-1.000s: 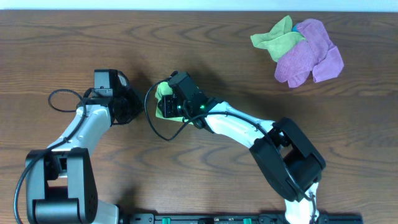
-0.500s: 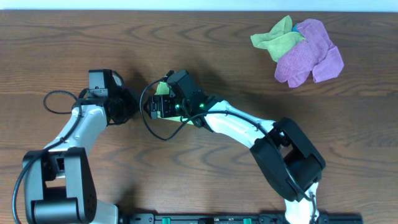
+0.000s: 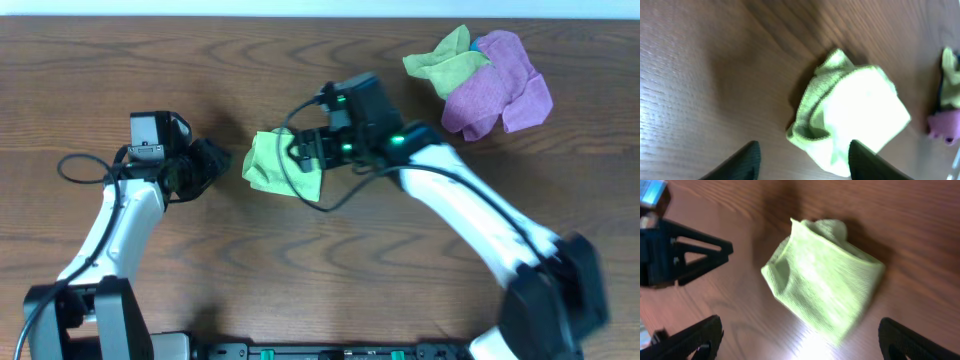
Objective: Fold the cloth
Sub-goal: 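Release the right gripper and withdraw it to the lower right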
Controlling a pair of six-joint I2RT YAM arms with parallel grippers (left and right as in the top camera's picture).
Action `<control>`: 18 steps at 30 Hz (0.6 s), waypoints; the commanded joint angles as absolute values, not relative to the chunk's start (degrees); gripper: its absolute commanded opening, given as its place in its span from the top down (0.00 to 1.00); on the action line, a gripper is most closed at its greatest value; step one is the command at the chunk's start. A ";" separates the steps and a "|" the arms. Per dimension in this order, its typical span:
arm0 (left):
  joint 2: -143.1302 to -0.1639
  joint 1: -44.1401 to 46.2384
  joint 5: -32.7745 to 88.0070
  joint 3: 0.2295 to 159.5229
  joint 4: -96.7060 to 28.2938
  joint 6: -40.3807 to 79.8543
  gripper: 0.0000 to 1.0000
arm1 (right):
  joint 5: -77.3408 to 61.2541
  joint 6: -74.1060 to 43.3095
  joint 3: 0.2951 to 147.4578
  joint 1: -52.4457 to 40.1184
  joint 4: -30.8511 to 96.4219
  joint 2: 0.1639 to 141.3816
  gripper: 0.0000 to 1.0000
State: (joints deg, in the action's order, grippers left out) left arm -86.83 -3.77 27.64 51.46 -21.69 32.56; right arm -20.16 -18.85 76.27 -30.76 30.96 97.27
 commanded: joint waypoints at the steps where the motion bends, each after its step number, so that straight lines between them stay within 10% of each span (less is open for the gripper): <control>1: -85.08 -4.10 29.82 51.62 -22.85 32.14 0.20 | -16.25 -8.86 77.25 -27.27 38.48 90.17 0.01; 6: -83.33 -4.10 30.13 51.62 -26.11 32.38 0.02 | -11.79 -4.14 74.54 -21.56 51.44 81.06 0.07; 18: -82.70 -3.27 33.34 51.59 -32.23 33.06 0.04 | -12.21 -12.25 42.15 -12.75 51.05 41.30 0.01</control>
State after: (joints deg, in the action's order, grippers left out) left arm -83.33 -3.62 32.27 51.46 -31.73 32.99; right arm -12.38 -9.13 44.73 -13.61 51.27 46.00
